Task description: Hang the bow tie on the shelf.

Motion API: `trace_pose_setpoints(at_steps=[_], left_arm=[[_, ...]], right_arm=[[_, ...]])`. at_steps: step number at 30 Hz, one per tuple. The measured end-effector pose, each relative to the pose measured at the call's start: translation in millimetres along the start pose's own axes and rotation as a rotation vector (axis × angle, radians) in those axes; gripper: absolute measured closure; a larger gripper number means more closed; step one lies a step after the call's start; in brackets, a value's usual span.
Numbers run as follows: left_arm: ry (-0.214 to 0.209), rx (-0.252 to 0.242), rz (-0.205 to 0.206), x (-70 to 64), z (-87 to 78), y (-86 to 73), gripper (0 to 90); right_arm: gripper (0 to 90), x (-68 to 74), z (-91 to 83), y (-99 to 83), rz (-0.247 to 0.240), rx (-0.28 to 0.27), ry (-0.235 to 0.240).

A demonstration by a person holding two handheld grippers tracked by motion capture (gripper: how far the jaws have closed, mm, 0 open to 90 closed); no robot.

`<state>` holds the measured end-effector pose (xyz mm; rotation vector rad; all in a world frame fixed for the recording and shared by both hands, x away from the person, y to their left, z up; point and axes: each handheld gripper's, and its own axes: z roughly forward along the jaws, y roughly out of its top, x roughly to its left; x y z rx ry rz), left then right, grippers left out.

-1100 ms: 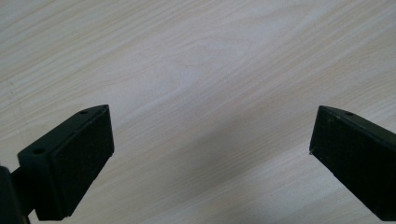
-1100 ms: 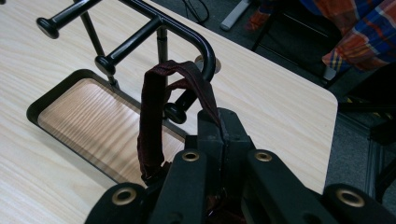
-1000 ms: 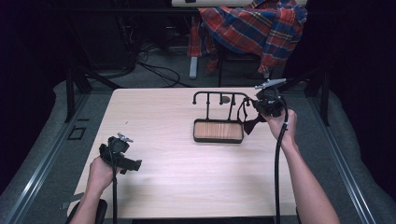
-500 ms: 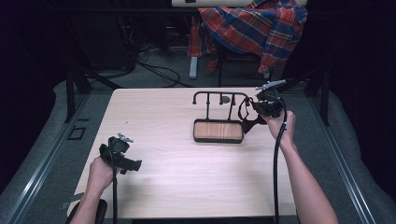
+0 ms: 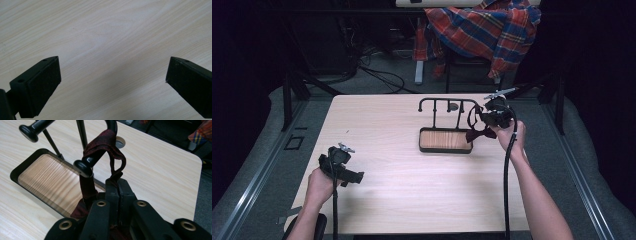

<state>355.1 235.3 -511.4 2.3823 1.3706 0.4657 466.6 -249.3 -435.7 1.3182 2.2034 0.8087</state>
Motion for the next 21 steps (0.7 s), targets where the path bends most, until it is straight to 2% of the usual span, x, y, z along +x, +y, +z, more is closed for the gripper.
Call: trace_pose_setpoints(at_steps=[9,14,21], left_arm=[[-0.002,0.003,0.003,-0.1,0.2,0.0,0.1],[-0.003,0.002,0.007,-0.1,0.5,0.1,0.0],[-0.002,0.007,0.012,-0.8,0.8,0.5,0.1]], right_arm=[[86.5,-0.7,7.2,-2.4,0.001,0.023,0.061],[85.4,-0.9,7.7,-2.5,0.004,0.017,0.071],[76.5,-2.6,8.1,-2.7,0.012,0.011,0.094]])
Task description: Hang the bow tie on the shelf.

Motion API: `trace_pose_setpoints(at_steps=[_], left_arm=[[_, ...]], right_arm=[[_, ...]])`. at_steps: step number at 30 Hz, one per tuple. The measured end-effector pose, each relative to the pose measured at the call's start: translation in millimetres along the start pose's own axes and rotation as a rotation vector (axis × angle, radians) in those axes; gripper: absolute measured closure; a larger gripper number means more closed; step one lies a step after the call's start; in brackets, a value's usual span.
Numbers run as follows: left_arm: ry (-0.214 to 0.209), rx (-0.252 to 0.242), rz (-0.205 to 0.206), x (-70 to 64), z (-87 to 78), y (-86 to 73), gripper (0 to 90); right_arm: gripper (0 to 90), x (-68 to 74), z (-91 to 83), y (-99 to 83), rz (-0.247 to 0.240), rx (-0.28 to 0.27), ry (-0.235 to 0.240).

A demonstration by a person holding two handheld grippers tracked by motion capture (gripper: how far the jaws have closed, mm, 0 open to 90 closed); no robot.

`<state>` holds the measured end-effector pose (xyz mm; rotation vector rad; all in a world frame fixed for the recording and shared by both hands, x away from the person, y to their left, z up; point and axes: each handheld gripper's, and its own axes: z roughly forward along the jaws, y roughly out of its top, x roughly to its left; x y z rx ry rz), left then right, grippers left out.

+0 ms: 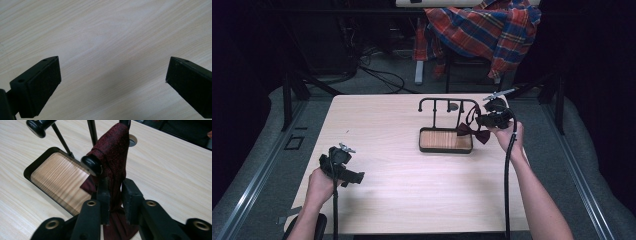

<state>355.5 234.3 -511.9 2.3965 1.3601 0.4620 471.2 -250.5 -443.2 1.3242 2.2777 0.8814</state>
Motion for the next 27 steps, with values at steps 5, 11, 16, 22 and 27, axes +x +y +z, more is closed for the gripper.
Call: trace_pose_setpoints(at_steps=[5,11,16,22,27], left_arm=[[-0.001,-0.002,-0.001,0.4,-0.1,-0.3,0.1],[-0.004,0.0,0.001,0.1,-0.1,0.0,0.1],[-0.003,0.0,0.003,0.6,-0.3,-0.1,0.1],[-0.004,0.0,0.004,0.1,-0.3,0.1,0.1],[0.0,-0.003,0.001,0.8,-0.3,-0.4,0.1]], right_arm=[[71.5,0.1,-2.7,0.8,-0.004,-0.01,0.009],[66.3,0.4,-7.2,1.0,-0.014,-0.011,0.019],[61.0,1.7,-10.1,0.9,-0.021,-0.006,0.02],[47.7,1.9,-17.2,-0.9,-0.016,-0.007,0.031],[35.3,4.3,-26.1,-3.1,-0.02,0.004,0.032]])
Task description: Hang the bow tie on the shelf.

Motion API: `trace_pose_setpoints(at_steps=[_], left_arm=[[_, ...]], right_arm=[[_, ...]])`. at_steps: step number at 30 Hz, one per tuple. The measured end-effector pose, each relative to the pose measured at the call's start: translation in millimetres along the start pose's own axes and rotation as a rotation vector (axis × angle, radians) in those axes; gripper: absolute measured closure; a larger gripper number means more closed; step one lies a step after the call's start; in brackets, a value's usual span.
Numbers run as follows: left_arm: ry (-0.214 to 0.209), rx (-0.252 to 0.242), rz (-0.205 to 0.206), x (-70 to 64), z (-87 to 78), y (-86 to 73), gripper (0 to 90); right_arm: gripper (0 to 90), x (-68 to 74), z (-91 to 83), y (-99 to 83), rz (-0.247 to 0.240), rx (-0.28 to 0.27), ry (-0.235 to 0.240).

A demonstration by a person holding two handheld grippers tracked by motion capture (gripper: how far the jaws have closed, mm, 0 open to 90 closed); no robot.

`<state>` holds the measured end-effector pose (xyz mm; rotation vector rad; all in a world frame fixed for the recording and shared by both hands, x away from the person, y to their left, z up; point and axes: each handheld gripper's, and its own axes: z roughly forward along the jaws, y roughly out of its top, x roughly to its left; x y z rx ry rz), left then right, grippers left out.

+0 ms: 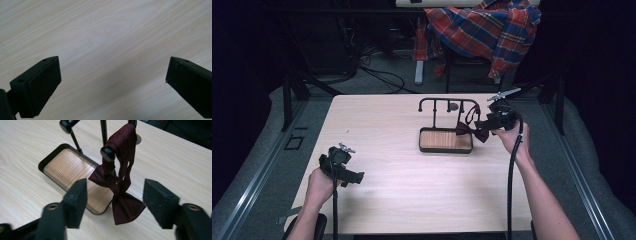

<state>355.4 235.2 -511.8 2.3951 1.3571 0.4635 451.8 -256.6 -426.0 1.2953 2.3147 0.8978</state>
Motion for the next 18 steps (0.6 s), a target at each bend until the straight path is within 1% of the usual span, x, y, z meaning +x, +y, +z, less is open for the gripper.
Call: trace_pose_setpoints(at_steps=[2,4,6,10,11,13,18], left_arm=[[0.0,0.001,0.003,-0.1,-0.1,0.2,0.1],[0.0,0.002,0.003,-0.4,0.0,0.3,0.1],[0.001,0.0,0.003,-0.3,-0.4,0.1,0.1],[-0.001,0.001,-0.005,0.4,-0.8,-0.3,0.1],[-0.002,0.002,-0.004,0.4,-0.9,-0.3,0.1],[-0.002,0.001,-0.002,0.2,-0.9,-0.2,0.1],[0.001,-0.002,-0.003,0.4,-1.0,-0.4,0.1]], right_arm=[[32.5,2.1,-3.5,-1.4,-0.007,0.005,0.004],[27.3,3.6,-6.0,-1.9,-0.015,0.035,0.031],[24.7,6.2,-7.8,-3.1,-0.024,0.045,0.042],[18.2,11.2,-12.2,-5.3,-0.038,0.056,0.047],[16.7,12.4,-12.9,-6.4,-0.038,0.049,0.05],[15.5,13.6,-15.3,-8.2,-0.043,0.06,0.054],[14.1,14.8,-19.4,-16.5,-0.039,0.072,0.056]])
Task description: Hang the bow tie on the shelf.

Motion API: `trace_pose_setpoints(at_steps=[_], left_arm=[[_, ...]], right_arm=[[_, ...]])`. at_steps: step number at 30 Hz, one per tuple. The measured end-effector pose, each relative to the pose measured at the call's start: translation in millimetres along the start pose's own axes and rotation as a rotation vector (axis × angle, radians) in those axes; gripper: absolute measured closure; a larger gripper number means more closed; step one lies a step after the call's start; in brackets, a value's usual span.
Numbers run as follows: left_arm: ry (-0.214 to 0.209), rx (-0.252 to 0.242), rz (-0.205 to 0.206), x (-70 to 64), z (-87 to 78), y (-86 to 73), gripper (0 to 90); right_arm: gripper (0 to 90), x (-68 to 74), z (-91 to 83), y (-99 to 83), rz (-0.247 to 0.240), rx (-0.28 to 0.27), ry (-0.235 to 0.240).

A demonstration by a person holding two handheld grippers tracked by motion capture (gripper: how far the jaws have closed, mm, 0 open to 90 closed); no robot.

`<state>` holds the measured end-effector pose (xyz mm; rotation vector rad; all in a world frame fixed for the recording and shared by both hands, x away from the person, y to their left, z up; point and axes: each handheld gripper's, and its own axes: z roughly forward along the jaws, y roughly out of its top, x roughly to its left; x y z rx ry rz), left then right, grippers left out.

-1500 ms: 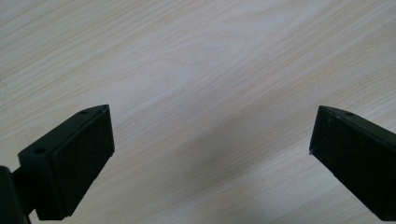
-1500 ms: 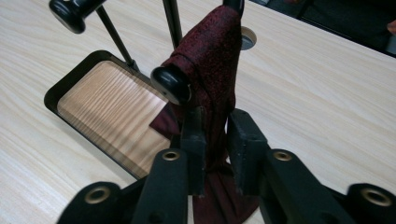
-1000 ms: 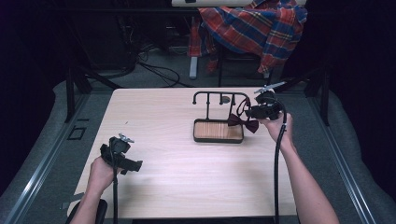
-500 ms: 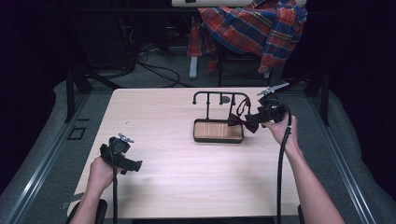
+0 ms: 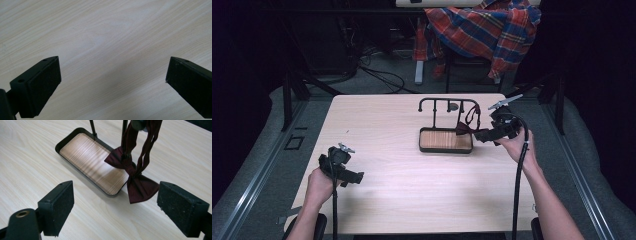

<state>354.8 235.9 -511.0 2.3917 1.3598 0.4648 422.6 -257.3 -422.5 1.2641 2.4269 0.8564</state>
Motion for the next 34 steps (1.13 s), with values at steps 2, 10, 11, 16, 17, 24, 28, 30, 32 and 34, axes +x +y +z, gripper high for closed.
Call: trace_pose_setpoints(at_steps=[2,10,11,16,17,24,28,30,32,34], left_arm=[[0.0,-0.001,-0.001,0.0,-0.1,-0.1,0.1],[-0.001,0.003,0.001,-0.5,0.0,0.3,0.1],[-0.001,0.003,0.0,-0.4,0.0,0.3,0.1],[0.002,0.001,0.0,0.0,-0.3,0.0,0.1],[0.003,-0.001,-0.002,-0.2,-0.1,0.0,0.1],[0.003,-0.004,0.003,-0.5,-0.3,0.1,0.1],[0.005,-0.004,0.004,0.0,-0.2,0.1,0.1],[0.006,-0.002,0.004,-0.3,0.0,0.2,0.1],[0.001,0.001,0.002,-0.3,0.8,0.1,0.1],[0.006,0.004,0.007,-1.0,1.8,-0.1,0.1]], right_arm=[[11.9,0.4,-2.0,-4.5,-0.002,0.009,0.002],[6.6,2.5,-8.0,-30.8,-0.019,0.032,0.021],[6.3,2.9,-7.8,-34.3,-0.017,0.034,0.019],[5.7,5.7,-7.5,-49.2,-0.017,0.064,0.019],[5.7,7.1,-7.3,-53.3,-0.014,0.072,0.02],[5.4,19.8,4.1,-80.1,-0.045,0.155,0.012],[3.6,22.9,13.8,-90.1,-0.085,0.228,-0.013],[3.3,23.7,16.9,-90.4,-0.107,0.245,-0.031],[3.4,23.5,18.2,-89.6,-0.125,0.252,-0.035],[2.5,22.2,21.9,-91.4,-0.132,0.267,-0.064]])
